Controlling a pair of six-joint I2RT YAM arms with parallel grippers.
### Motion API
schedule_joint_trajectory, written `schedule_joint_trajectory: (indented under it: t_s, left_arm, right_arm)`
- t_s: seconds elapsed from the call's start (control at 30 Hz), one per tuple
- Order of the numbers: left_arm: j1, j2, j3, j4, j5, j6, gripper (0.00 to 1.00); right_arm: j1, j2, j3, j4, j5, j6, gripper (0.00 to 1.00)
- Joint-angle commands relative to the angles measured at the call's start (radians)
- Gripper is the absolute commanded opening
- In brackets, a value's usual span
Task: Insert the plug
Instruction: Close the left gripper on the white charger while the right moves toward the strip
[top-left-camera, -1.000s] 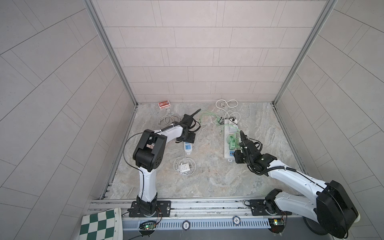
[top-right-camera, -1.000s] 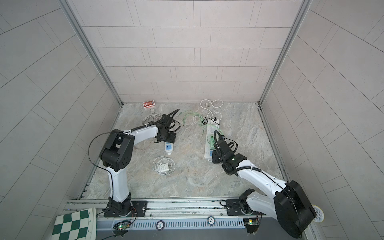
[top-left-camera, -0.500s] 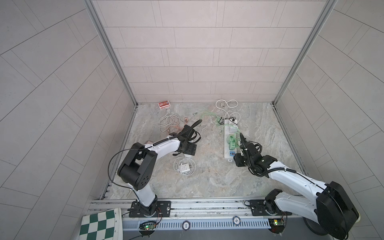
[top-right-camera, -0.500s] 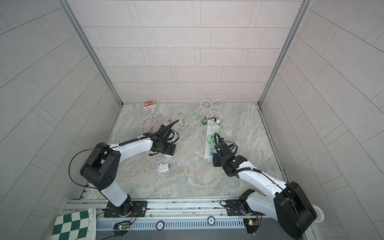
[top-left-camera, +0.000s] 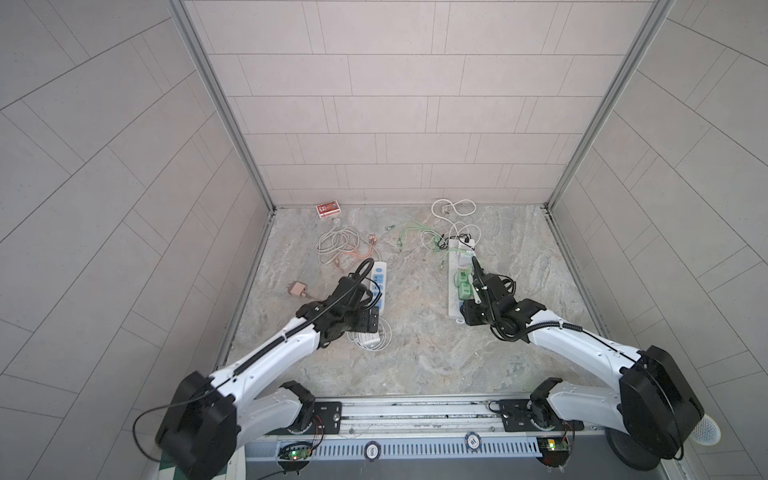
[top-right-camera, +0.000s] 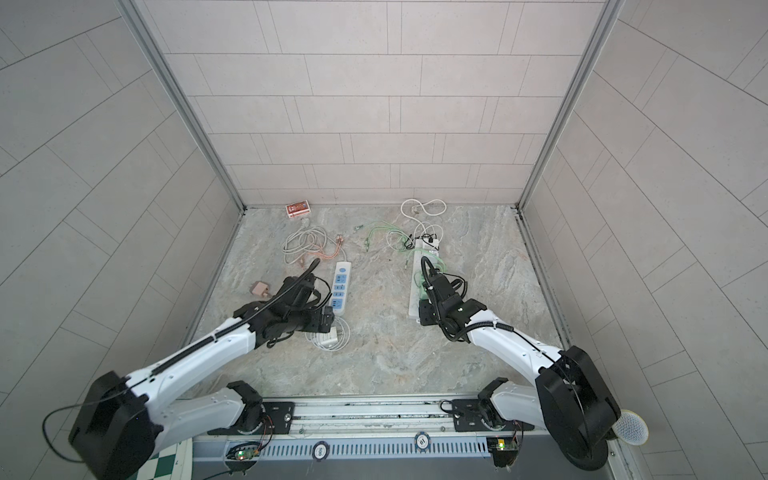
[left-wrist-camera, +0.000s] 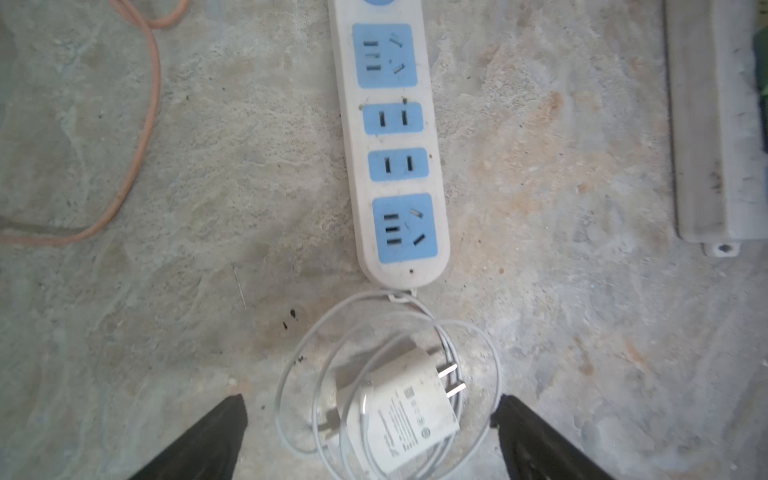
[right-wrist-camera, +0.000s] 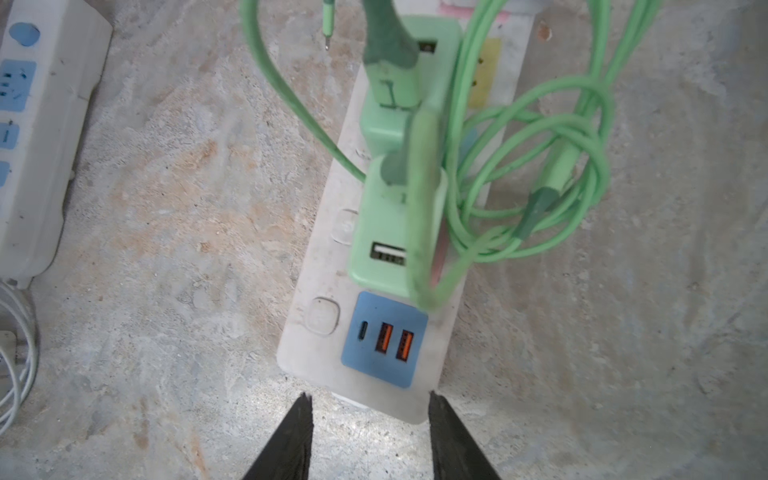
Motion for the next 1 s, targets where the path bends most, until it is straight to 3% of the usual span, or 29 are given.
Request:
schedule_joint_trajectory:
  t_s: [0.0,0.43,0.77,0.97]
  left_arm:
    - [-0.015,-0.094,-0.072,-0.050,-0.011,-0.088,1.00]
    - [-0.149,0.043,-0.126,0.051,-0.039,-0.179,1.00]
    - [-0.150,0.172,-0.125,0.071,-0.110,-0.178,1.00]
    - [-0.149,0.205,-0.103,-0.008,-0.221,-0.214,1.00]
  right_arm:
    - [0.004,0.032,0.023,-0.004,-0.026,-0.013,0.46]
    - [0.083,0.132,0.090,-0.031,-0.012,-0.018,0.44]
    - [0.113,0.162,0.142,-0.038,-0.029,-0.036,0.42]
    - [0.154,0.207,0.180,-0.050,-0.052,-0.081,0.41]
